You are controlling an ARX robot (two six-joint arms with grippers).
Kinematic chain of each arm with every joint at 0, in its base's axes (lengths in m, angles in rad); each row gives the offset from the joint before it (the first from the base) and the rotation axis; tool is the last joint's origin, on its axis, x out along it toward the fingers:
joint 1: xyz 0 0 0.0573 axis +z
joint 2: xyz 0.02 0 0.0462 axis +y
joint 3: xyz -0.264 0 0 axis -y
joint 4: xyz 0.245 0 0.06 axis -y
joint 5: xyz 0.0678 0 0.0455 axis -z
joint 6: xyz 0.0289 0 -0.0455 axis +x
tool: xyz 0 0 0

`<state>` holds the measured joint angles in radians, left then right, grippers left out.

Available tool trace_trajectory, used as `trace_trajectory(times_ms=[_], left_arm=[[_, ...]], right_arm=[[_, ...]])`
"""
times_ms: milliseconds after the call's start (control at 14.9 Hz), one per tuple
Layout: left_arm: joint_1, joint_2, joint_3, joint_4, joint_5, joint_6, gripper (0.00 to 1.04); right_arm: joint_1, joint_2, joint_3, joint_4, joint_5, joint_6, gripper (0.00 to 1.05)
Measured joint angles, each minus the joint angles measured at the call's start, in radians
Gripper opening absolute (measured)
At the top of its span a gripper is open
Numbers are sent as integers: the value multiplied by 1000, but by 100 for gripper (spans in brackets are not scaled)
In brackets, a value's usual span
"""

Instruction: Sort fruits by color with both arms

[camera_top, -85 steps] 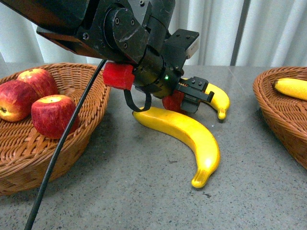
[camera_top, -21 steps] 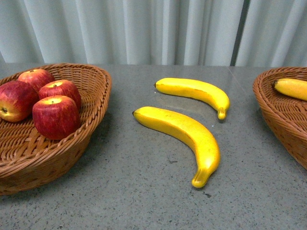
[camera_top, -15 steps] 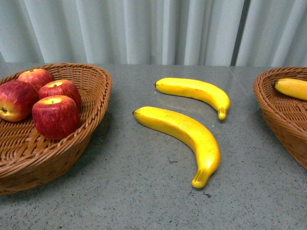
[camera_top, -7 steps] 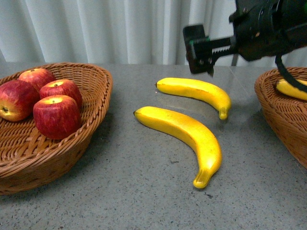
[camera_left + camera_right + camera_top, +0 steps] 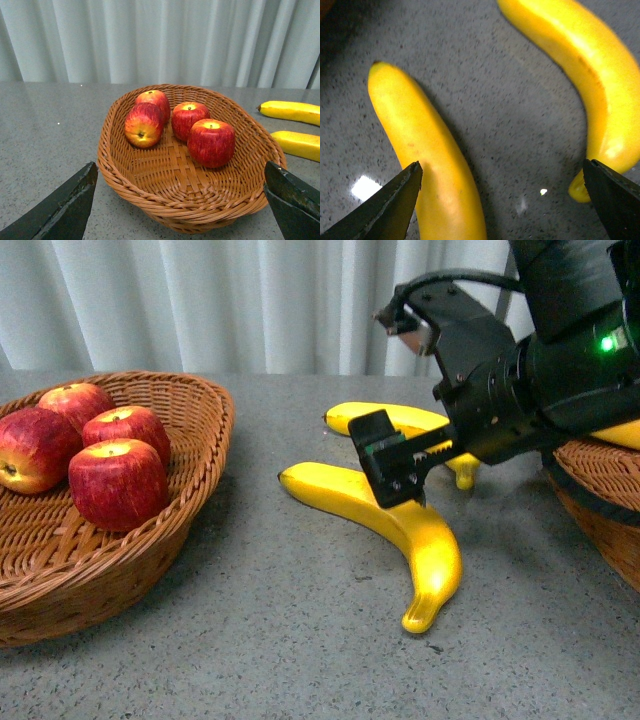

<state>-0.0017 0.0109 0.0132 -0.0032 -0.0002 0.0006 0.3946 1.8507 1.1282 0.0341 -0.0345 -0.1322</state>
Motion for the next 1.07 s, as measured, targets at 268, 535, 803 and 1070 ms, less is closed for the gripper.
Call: trace_trajectory(times_ms=[268,535,803,1070], left_arm=[[0,0,0,0,0,0,98],[0,0,0,0,0,0,98],[0,0,0,0,0,0,98],[0,0,0,0,0,0,98]], right_arm=[[23,21,-24,-5,4,-27,98],[39,42,-40,-19,4,-57,81],[-7,-58,-42,27,-34,-80,34],[-259,-307,-89,87,-15,-142,34]])
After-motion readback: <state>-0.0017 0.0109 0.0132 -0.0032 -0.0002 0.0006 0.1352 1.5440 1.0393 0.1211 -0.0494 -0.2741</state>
